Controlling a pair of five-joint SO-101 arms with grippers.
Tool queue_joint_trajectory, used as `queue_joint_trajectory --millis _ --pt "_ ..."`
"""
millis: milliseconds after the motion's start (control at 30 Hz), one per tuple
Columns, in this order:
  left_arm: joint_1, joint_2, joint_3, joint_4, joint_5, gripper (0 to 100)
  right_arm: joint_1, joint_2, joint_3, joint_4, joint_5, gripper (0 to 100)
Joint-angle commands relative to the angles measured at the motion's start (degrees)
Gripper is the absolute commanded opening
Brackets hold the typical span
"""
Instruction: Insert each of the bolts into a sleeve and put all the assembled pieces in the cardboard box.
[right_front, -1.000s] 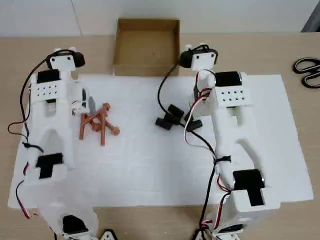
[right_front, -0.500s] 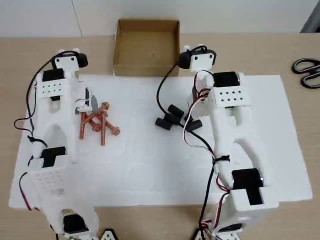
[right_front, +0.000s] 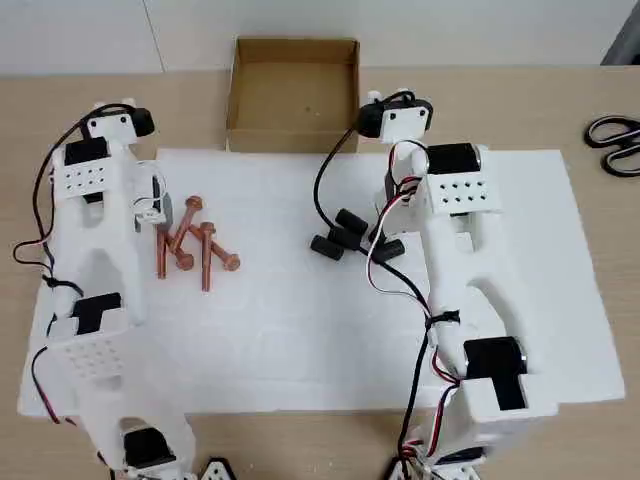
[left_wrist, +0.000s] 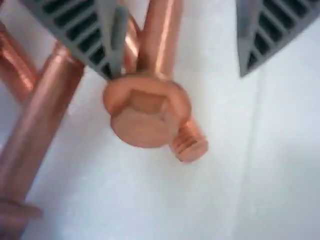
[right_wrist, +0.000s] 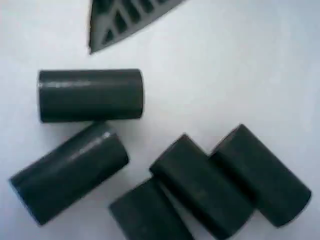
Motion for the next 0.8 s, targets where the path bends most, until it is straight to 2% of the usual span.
queue_joint_trajectory --millis 0,200,433,633,767 --pt "-0.18 -0.35 -0.31 -1.23 -0.09 14 -0.13 -0.4 -2.55 -0.31 0.09 15.0" --pt "-0.09 -0.35 5.93 -6.95 -0.09 14 -0.13 -0.4 -2.55 -0.22 0.09 15.0" --pt "0.0 -0.35 6.73 -7.65 0.18 14 -0.13 -0.4 -2.55 -0.31 0.09 15.0" --pt "0.97 -0.35 6.73 -7.74 -0.09 4 -0.13 -0.13 -2.55 -0.48 0.09 15.0" --pt "3.16 -0.53 6.73 -7.56 0.0 3 -0.13 -0.04 -2.55 -0.48 0.09 15.0"
